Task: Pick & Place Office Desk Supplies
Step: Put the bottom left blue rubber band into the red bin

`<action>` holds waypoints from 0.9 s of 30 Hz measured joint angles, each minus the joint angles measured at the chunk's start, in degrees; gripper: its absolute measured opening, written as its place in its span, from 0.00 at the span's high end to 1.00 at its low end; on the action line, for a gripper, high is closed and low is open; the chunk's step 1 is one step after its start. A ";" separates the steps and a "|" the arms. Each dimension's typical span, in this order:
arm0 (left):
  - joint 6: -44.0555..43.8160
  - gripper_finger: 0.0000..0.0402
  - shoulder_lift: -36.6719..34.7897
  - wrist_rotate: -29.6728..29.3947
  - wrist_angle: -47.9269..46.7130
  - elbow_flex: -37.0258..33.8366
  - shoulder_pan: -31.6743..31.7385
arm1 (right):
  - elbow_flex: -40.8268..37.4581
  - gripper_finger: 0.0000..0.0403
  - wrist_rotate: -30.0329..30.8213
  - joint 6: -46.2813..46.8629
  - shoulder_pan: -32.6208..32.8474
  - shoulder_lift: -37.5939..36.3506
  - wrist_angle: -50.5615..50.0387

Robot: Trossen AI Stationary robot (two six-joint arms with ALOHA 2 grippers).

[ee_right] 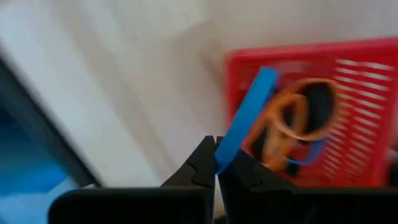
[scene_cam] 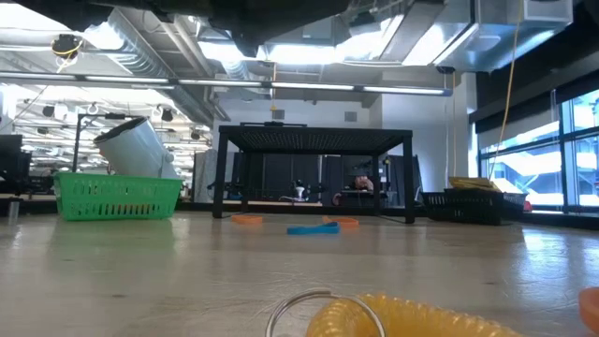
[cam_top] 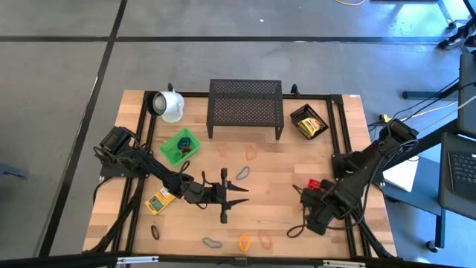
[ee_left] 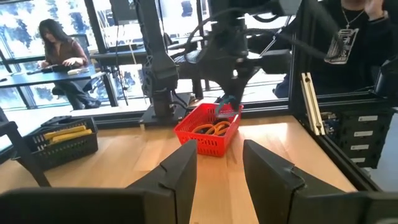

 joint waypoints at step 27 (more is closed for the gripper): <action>-2.58 0.69 0.00 0.19 -0.08 0.00 0.01 | -6.00 0.97 5.03 11.46 -0.31 0.02 -3.70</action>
